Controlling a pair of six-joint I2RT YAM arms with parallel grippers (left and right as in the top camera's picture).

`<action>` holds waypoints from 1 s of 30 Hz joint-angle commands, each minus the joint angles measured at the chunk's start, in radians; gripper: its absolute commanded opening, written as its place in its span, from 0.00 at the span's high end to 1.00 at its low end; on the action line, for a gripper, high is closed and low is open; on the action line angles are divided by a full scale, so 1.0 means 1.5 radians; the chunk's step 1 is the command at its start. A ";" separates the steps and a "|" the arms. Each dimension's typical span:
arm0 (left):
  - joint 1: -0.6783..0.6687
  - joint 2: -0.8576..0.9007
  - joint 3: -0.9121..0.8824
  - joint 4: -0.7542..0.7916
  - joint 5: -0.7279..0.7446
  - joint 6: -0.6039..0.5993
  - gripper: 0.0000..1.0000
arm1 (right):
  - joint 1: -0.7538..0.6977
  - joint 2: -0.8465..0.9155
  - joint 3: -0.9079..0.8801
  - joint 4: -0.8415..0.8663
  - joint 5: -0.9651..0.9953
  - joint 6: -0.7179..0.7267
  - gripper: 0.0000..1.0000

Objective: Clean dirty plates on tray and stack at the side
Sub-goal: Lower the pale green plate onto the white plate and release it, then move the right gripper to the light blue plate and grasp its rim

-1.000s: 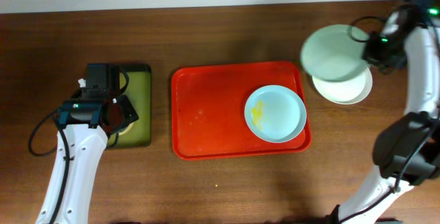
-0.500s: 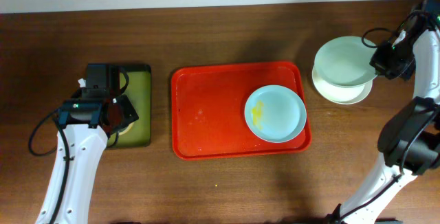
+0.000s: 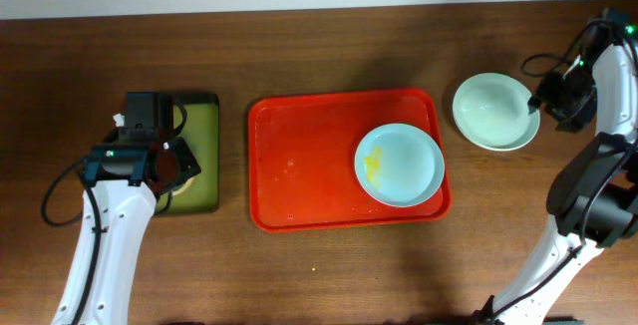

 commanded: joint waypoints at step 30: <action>0.003 -0.012 0.008 0.003 0.013 -0.006 1.00 | 0.374 -0.137 -0.316 0.116 0.076 -0.137 0.34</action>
